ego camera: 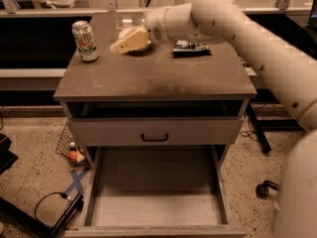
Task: Place 7up can into middle drawer
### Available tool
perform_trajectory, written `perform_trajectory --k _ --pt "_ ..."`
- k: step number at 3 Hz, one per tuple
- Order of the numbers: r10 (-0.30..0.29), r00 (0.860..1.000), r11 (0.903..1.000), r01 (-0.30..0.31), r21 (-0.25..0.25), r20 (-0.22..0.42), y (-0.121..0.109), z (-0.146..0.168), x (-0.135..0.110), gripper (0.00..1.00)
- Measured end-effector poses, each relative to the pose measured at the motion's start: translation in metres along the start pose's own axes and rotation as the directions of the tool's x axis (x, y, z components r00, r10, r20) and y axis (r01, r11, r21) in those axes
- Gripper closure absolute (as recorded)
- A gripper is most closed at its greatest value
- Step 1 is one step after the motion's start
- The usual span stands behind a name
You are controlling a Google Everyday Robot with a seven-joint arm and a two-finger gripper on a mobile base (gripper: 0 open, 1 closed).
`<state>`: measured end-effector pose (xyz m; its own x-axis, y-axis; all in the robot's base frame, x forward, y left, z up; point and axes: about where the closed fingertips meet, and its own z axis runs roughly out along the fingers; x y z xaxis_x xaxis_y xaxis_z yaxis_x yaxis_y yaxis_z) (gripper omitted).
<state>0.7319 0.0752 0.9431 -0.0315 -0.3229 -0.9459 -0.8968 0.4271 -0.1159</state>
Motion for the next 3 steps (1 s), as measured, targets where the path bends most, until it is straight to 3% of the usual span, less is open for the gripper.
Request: perform_trajectory --k 1,3 --pt "-0.003 1.0 1.0 0.004 -0.007 0.018 -0.003 0.047 -0.004 0.0" --pt "-0.008 0.991 0.9988 0.001 0.048 0.136 -0.041 0.108 -0.023 0.0"
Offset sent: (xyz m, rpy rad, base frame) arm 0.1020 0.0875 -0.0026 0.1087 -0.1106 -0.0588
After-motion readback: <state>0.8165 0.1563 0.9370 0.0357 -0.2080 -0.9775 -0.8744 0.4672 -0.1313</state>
